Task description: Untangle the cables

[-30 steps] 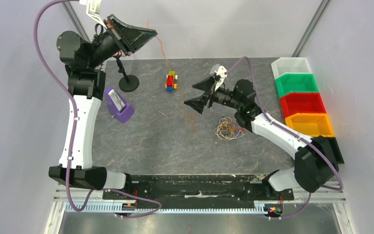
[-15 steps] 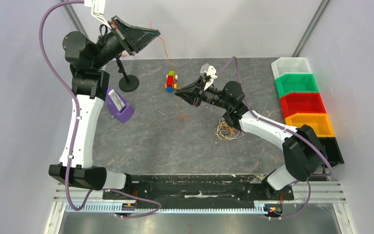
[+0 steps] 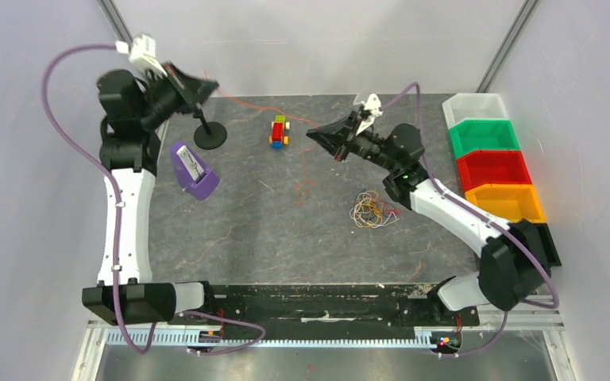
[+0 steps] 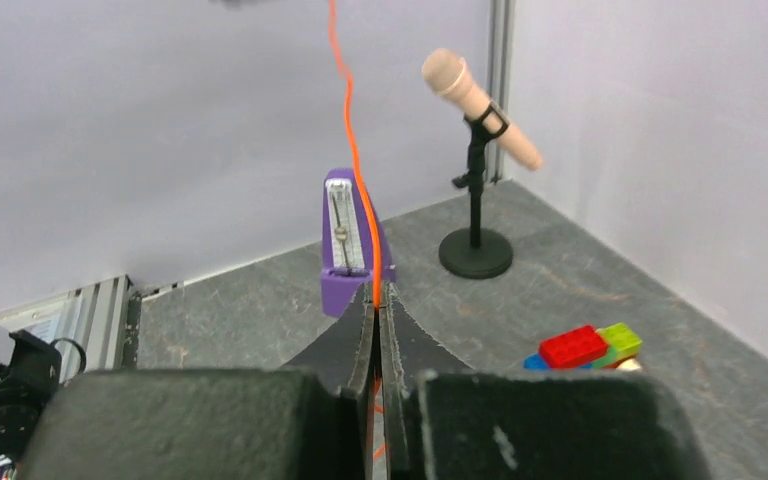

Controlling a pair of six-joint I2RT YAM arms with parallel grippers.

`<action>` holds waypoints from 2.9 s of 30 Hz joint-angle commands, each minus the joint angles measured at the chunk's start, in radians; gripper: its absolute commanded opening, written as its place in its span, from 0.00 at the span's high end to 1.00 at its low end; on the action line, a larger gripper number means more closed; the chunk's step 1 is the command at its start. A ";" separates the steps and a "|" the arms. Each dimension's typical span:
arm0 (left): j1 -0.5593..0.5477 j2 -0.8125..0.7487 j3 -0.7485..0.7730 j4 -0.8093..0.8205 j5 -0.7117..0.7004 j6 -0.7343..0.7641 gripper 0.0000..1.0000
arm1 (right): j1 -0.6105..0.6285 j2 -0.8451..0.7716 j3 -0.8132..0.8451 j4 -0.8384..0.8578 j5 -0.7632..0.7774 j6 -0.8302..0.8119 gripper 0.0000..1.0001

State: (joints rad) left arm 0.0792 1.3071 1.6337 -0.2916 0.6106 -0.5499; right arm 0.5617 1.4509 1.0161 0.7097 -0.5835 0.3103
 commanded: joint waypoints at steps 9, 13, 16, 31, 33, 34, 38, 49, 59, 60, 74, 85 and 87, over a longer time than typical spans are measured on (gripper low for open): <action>-0.375 0.011 -0.454 -0.139 -0.097 0.199 0.98 | -0.019 -0.061 0.143 0.062 -0.032 0.277 1.00; -0.492 0.094 -0.471 -0.054 -0.091 0.177 0.98 | -0.003 -0.028 0.189 0.130 -0.015 0.432 1.00; -0.553 0.139 -0.467 0.023 -0.057 0.122 0.98 | 0.017 -0.023 0.184 0.166 0.013 0.495 1.00; -0.019 -0.164 -0.485 -0.191 0.372 0.544 0.22 | -0.045 -0.153 0.031 0.001 -0.071 0.301 1.00; 0.008 -0.206 -0.462 -0.222 0.376 0.645 0.19 | -0.045 -0.155 0.026 -0.001 -0.082 0.290 1.00; 0.008 -0.217 -0.450 -0.228 0.391 0.677 0.17 | -0.046 -0.152 0.025 -0.001 -0.090 0.289 1.00; -0.023 -0.214 -0.454 -0.069 0.481 0.568 0.17 | -0.045 -0.131 0.026 0.030 -0.121 0.313 1.00; -0.428 -0.132 -0.572 0.202 0.216 0.399 0.17 | -0.022 -0.118 0.050 0.055 -0.098 0.344 1.00; -0.505 -0.051 -0.741 0.518 0.121 0.194 0.18 | -0.020 -0.104 0.089 0.070 -0.061 0.384 1.00; -0.514 -0.040 -0.747 0.540 0.117 0.184 0.18 | -0.019 -0.105 0.092 0.071 -0.052 0.390 1.00; -0.534 0.031 -0.939 0.577 0.072 0.480 0.22 | -0.029 -0.103 0.183 0.044 -0.022 0.454 1.00; -0.514 -0.150 -0.881 0.393 0.132 0.471 0.98 | -0.166 -0.144 0.183 -0.282 -0.077 0.121 1.00; -0.503 -0.198 -0.830 0.273 0.126 0.500 0.98 | -0.210 -0.165 0.151 -0.407 -0.120 -0.039 1.00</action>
State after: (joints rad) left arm -0.4427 1.2514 0.6998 0.1387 0.7074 -0.1371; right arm 0.4213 1.3411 1.1622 0.5591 -0.6415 0.5838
